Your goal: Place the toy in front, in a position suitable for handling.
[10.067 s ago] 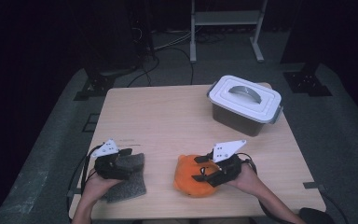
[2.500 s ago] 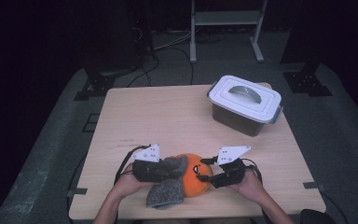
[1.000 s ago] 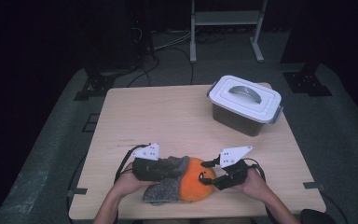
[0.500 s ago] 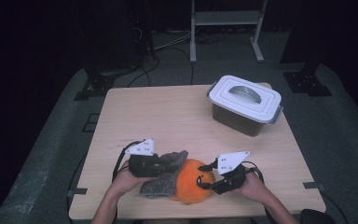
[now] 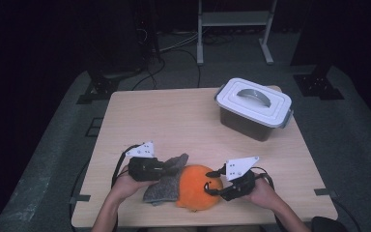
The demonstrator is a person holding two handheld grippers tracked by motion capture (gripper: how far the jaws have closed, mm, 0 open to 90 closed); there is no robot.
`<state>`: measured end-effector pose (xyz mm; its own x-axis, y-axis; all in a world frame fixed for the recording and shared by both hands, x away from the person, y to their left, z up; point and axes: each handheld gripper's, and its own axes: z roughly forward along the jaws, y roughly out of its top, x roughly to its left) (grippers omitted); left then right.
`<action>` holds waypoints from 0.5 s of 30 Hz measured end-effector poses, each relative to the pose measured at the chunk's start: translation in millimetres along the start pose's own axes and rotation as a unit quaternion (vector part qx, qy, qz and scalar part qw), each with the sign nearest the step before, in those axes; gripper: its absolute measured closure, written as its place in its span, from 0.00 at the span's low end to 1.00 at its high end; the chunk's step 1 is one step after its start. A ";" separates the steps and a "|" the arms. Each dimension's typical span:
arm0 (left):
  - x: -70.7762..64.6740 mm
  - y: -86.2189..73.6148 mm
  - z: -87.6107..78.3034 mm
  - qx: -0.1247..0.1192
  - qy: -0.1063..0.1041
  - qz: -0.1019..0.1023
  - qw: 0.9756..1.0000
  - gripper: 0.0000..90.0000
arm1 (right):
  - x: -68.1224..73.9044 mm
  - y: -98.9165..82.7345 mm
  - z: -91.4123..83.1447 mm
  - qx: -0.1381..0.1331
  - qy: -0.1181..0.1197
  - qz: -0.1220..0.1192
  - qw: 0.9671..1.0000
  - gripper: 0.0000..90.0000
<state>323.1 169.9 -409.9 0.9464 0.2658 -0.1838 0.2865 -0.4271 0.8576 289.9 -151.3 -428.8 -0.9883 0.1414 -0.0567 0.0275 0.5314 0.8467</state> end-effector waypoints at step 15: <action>-6.6 0.7 11.2 0.037 -0.030 0.004 0.999 0.88 | -10.8 1.7 -12.5 0.013 -0.008 0.057 0.998 0.28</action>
<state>318.8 158.2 -413.4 0.9551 0.2106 -0.2085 0.2880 -0.4928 0.8211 298.7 -162.4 -420.1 -0.9761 0.2153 0.0311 0.1440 0.5326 0.8340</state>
